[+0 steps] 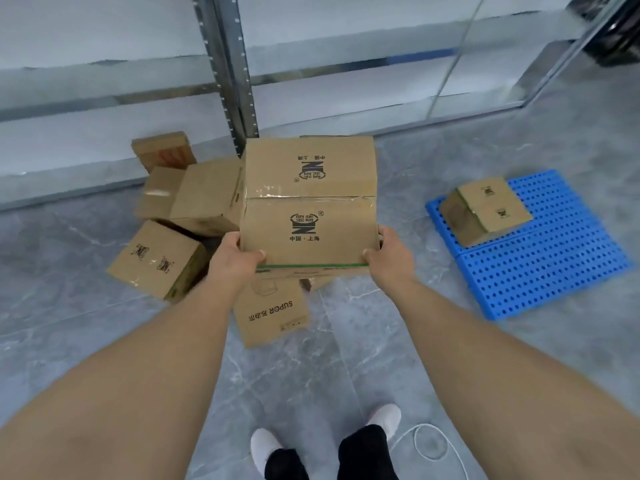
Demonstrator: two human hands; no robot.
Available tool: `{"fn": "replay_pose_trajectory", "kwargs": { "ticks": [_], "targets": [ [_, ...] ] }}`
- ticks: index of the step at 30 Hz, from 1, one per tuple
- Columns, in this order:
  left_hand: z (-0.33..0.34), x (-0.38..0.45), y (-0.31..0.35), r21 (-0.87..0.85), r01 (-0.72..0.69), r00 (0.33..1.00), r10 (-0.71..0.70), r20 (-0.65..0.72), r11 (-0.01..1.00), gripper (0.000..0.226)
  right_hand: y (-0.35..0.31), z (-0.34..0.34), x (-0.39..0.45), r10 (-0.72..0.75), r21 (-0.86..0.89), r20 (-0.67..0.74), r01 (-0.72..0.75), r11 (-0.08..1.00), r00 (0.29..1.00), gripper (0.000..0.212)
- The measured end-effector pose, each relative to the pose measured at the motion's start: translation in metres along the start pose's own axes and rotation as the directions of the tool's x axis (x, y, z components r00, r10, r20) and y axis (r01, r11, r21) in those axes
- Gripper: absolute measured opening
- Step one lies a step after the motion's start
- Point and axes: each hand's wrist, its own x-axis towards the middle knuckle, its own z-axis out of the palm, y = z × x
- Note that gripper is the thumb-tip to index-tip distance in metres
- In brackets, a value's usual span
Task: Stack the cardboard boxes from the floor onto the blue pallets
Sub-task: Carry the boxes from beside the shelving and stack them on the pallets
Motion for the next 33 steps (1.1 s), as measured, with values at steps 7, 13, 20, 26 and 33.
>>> {"fn": "replay_pose_trajectory", "kwargs": {
  "ticks": [7,13,20,26,33],
  "targets": [
    [0.117,-0.020,0.086,0.180,-0.123,0.984,0.097,0.146,0.976,0.048,0.079,-0.113,0.022,0.120,0.129,-0.107,-0.106,0.986,0.987,0.040],
    [0.230,-0.047,0.147,0.200,-0.241,0.940,0.176,0.293,0.950,0.048,0.157,-0.204,0.036,0.229,0.216,-0.205,-0.184,0.959,0.952,0.040],
    [0.343,-0.076,0.201,0.270,-0.383,0.854,0.227,0.468,0.884,0.043,0.235,-0.277,0.036,0.389,0.360,-0.278,-0.281,0.890,0.878,0.041],
    [0.422,-0.083,0.230,0.320,-0.480,0.762,0.209,0.612,0.817,0.042,0.283,-0.308,0.041,0.537,0.497,-0.309,-0.349,0.795,0.785,0.046],
    [0.508,-0.067,0.262,0.343,-0.549,0.653,0.135,0.746,0.762,0.052,0.319,-0.332,0.070,0.664,0.547,-0.324,-0.439,0.713,0.674,0.039]
  ]
}}
